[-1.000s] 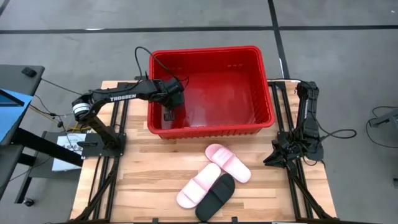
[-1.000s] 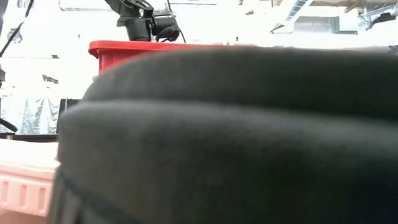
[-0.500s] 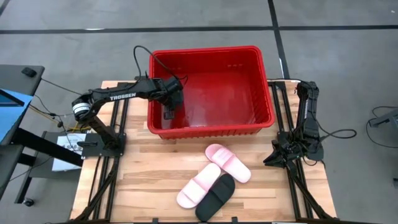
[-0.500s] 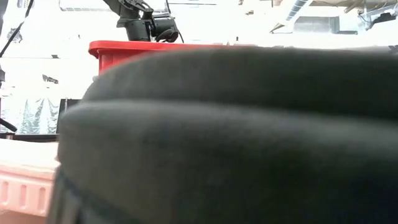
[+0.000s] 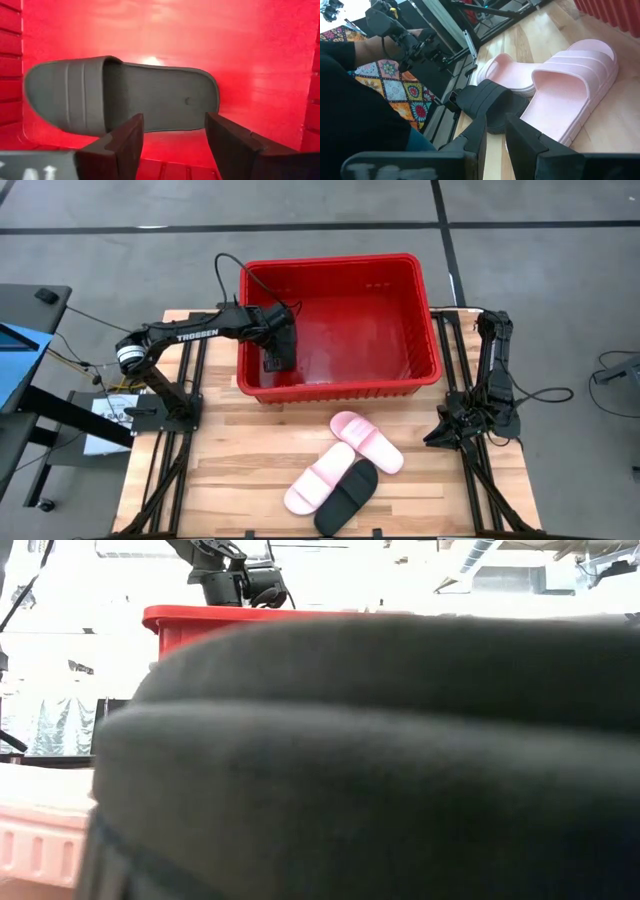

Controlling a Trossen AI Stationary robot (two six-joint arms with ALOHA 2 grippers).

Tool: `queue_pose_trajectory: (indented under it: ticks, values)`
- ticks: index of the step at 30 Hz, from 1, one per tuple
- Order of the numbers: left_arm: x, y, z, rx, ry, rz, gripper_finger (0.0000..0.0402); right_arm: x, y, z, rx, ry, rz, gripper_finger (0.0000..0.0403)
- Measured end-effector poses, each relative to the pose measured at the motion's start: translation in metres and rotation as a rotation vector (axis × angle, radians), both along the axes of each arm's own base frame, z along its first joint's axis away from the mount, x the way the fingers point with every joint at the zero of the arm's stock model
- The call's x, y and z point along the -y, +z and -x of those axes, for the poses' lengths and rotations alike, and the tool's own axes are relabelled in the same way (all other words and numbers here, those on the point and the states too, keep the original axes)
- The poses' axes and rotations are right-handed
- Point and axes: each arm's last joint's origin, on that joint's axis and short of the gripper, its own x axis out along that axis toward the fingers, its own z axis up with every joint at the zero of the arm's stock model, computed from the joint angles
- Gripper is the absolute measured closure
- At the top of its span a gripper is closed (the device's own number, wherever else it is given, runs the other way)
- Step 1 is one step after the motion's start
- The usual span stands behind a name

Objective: Pick and place slides into bin
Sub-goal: Put the black slide into the basket

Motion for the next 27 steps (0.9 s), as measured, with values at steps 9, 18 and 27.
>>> queue_pose_trajectory:
  ticks: [9, 18, 27]
  values:
    - [0.003, 0.006, 0.001, -0.038, -0.003, 0.006, 0.0200, 0.000, 0.000, 0.000, 0.000, 0.000, 0.000, 0.0343]
    - [0.027, 0.080, 0.000, 0.114, -0.071, 0.198, 0.0200, 0.000, 0.000, 0.000, 0.000, 0.000, 0.000, 0.0343]
    - [0.095, 0.172, 0.040, 0.551, -0.357, 0.161, 0.0200, 0.000, 0.000, 0.000, 0.000, -0.001, 0.000, 0.0343]
